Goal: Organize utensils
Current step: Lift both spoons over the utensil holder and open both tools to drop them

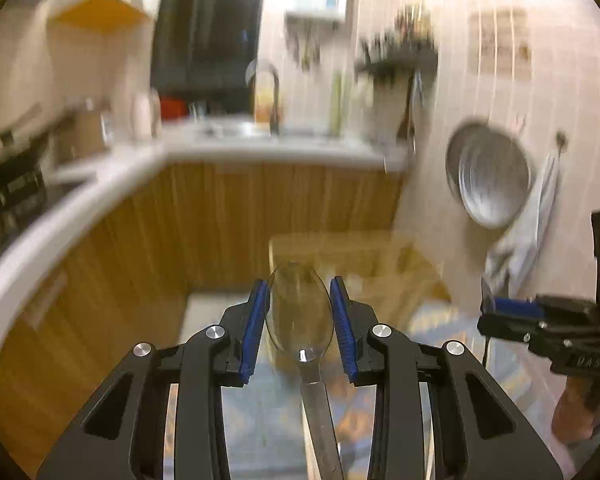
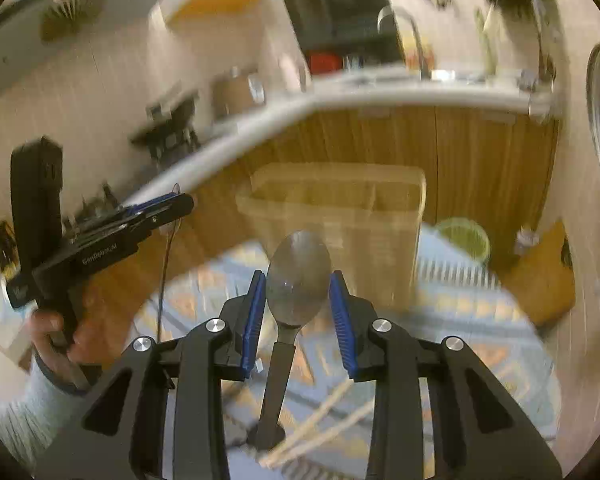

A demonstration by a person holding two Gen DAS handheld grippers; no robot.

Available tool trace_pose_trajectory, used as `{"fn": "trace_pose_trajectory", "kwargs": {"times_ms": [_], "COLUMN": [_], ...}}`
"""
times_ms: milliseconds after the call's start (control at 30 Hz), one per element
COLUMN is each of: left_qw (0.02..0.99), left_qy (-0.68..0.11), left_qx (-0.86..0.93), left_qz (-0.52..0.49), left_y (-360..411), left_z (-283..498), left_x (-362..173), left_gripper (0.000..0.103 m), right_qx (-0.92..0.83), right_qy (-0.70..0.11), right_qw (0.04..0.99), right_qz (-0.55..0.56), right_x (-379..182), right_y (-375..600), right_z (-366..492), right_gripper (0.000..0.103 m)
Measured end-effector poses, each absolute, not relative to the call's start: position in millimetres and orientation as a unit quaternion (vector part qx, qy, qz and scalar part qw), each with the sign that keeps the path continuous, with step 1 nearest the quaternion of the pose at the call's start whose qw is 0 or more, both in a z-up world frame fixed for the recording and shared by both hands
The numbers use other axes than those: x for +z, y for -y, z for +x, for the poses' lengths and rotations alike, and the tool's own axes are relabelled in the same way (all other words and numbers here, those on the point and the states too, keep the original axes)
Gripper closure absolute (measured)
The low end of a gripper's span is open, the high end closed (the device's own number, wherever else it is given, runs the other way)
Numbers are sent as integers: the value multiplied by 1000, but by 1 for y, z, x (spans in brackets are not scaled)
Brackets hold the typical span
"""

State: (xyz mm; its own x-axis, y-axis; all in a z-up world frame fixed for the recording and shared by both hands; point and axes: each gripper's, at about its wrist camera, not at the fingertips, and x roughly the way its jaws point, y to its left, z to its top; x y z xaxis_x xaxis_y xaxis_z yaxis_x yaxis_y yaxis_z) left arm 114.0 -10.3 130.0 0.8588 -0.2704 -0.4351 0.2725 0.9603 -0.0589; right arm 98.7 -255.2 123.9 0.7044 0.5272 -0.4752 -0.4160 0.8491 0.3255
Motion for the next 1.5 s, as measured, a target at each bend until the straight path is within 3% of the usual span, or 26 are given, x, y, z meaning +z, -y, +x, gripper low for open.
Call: {"fn": "trace_pose_trajectory", "kwargs": {"times_ms": [200,567,1100,1233,1333,1433,1500], "left_qw": [986,998,1000,997,996,994,991], "left_qy": [-104,-20,-30,-63,-72,-75,-90], "left_qx": [-122,-56,1,-34,-50,-66,-82], "left_qz": [-35,-27,-5,-15,-26,-40,-50], "left_y": [30,49,48,39,27,16,7], "left_z": [130,172,200,193,179,164,154], "left_x": [182,165,113,115,122,131,138], "left_gripper": [72,72,71,59,57,50,50], "right_qx": [188,53,41,88,108,125,134], "right_qy": [-184,-91,-128,-169,-187,-204,-217], "right_qw": [958,991,990,979,972,966,961], "right_qz": [112,84,40,78,95,103,110], "right_x": [176,188,117,114,117,122,126], "right_y": [266,286,257,265,272,277,280], "right_z": [116,161,191,189,180,171,165], "right_gripper": [73,73,73,72,72,59,57]}}
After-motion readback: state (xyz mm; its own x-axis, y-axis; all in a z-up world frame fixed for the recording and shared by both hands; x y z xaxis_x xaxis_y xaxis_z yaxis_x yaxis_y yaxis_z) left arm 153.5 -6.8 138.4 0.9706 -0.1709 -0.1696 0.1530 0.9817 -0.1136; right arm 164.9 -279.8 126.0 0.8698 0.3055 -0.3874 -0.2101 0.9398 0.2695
